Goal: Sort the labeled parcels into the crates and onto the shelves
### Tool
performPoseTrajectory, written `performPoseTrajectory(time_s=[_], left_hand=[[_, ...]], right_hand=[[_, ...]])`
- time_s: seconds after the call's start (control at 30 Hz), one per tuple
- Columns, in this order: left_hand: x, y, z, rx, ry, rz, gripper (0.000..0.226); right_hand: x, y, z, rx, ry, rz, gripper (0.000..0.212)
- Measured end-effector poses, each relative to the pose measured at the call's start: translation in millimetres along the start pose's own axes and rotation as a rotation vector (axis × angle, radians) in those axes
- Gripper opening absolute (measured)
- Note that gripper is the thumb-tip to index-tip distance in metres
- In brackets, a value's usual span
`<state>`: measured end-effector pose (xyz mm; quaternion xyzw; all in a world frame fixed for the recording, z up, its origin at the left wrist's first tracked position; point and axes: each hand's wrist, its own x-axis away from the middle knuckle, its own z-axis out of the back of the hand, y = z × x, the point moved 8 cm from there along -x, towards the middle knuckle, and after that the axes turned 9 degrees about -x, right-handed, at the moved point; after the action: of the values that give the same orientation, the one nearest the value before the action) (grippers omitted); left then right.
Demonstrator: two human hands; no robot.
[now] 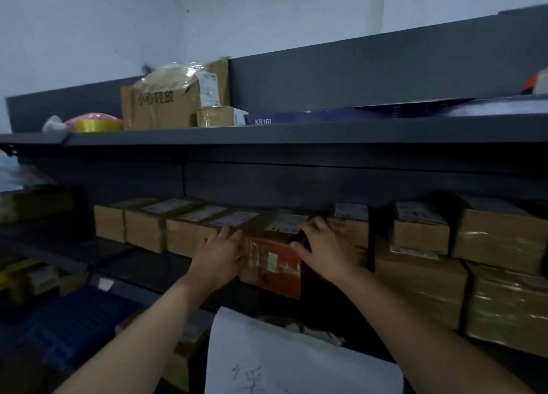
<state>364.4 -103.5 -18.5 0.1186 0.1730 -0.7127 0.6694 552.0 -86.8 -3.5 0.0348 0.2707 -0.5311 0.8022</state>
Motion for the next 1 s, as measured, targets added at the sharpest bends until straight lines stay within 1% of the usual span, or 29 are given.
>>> performPoseTrajectory(time_s=[0.17, 0.3, 0.37, 0.4, 0.47, 0.5, 0.57, 0.67, 0.77, 0.8, 0.83, 0.87, 0.93, 0.97, 1.0], left_hand=[[-35, -20, -19, 0.092, 0.015, -0.048, 0.052], [-54, -31, -35, 0.07, 0.005, -0.153, 0.052], [-62, -36, -44, 0.082, -0.006, -0.213, 0.053], [-64, -38, -48, 0.081, -0.011, -0.242, 0.056], [-67, -37, -54, 0.081, 0.01, -0.312, 0.072], [-68, -35, -56, 0.103, 0.036, -0.341, 0.073], [-69, -33, -59, 0.153, 0.092, -0.383, 0.065], [-56, -31, -51, 0.26, 0.15, -0.422, 0.081], [-36, -34, -40, 0.348, 0.154, -0.398, 0.067], [-31, -34, -37, 0.389, 0.172, -0.396, 0.067], [-27, -35, -36, 0.442, 0.195, -0.394, 0.067], [-25, -36, -35, 0.504, 0.216, -0.386, 0.067], [-25, -37, -40, 0.588, 0.215, -0.361, 0.072], [-23, -35, -41, 0.602, 0.204, -0.365, 0.077], [-20, -32, -42, 0.594, 0.199, -0.375, 0.08]], right_hand=[[-19, 0, -33, 0.068, -0.093, -0.167, 0.065], [-25, -4, -35, 0.123, -0.042, -0.238, 0.07], [-25, -8, -39, 0.092, -0.025, -0.271, 0.069], [-24, -8, -41, 0.049, -0.012, -0.293, 0.068], [-19, -8, -44, -0.084, 0.037, -0.334, 0.064], [-16, -9, -43, -0.153, 0.069, -0.351, 0.061], [-10, -12, -38, -0.263, 0.144, -0.37, 0.052], [0, -16, -31, -0.335, 0.25, -0.375, 0.036], [12, -18, -26, -0.354, 0.356, -0.402, 0.015], [16, -16, -25, -0.374, 0.394, -0.428, 0.008], [22, -14, -25, -0.411, 0.426, -0.472, 0.008], [27, -9, -26, -0.489, 0.461, -0.522, 0.017], [37, 2, -38, -0.756, 0.496, -0.687, 0.042], [42, 5, -47, -0.903, 0.479, -0.796, 0.045], [47, 2, -56, -1.071, 0.437, -0.905, 0.039]])
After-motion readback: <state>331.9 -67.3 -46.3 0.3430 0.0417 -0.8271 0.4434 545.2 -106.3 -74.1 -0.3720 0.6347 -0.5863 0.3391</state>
